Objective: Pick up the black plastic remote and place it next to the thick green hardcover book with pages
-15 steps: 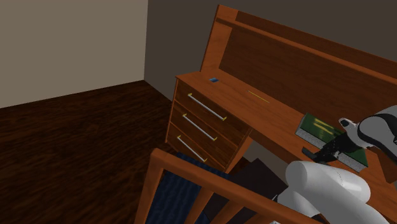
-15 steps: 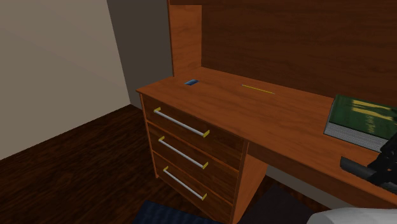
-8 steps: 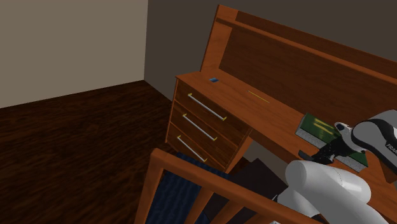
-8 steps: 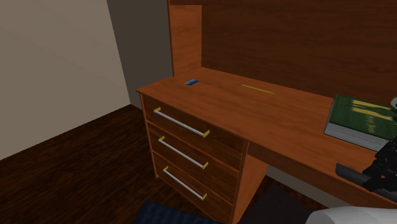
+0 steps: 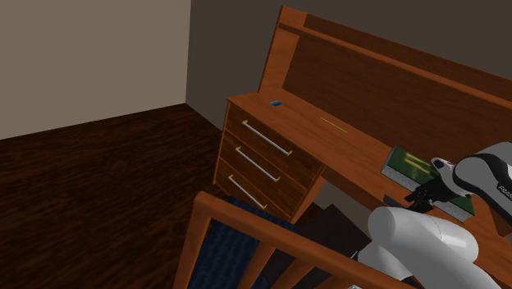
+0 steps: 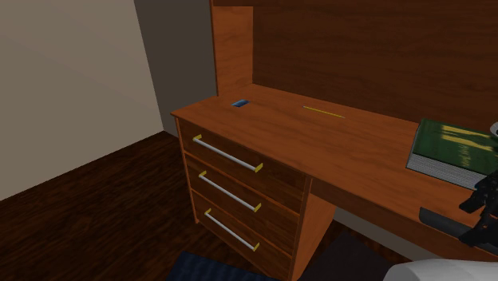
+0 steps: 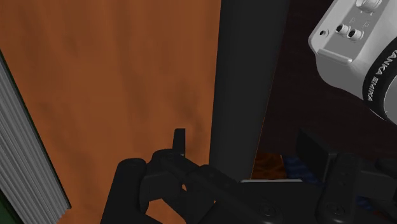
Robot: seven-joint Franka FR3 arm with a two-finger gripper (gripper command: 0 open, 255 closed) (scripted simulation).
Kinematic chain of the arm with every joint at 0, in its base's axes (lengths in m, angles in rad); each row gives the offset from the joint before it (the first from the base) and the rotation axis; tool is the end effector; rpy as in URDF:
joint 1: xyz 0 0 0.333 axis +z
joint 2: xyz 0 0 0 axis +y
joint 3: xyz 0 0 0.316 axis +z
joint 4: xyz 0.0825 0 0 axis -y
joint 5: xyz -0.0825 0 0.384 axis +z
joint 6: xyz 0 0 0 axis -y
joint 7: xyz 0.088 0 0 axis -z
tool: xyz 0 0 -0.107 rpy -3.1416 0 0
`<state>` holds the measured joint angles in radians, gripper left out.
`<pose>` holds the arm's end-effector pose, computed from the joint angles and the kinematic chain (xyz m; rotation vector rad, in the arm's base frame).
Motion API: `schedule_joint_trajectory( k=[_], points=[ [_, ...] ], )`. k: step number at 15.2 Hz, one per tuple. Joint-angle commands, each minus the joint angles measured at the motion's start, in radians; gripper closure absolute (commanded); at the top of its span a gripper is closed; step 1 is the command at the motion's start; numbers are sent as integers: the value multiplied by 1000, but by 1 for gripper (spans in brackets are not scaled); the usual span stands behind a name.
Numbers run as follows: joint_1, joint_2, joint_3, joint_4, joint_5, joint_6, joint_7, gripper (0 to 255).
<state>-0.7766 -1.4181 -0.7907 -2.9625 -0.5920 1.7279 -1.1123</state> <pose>0.0115 -0.2367 0.3942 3.0960 0.2973 0.3557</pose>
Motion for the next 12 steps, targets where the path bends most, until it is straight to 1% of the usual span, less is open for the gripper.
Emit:
schedule_joint_trajectory(
  k=[1, 5, 12],
  points=[
    [0, 0, 0, 0, 0, 0, 0, 0],
    [39, -10, 92, 115, 87, -112, -2, 0],
    [39, -10, 92, 115, 87, -112, -2, 0]
  ],
)
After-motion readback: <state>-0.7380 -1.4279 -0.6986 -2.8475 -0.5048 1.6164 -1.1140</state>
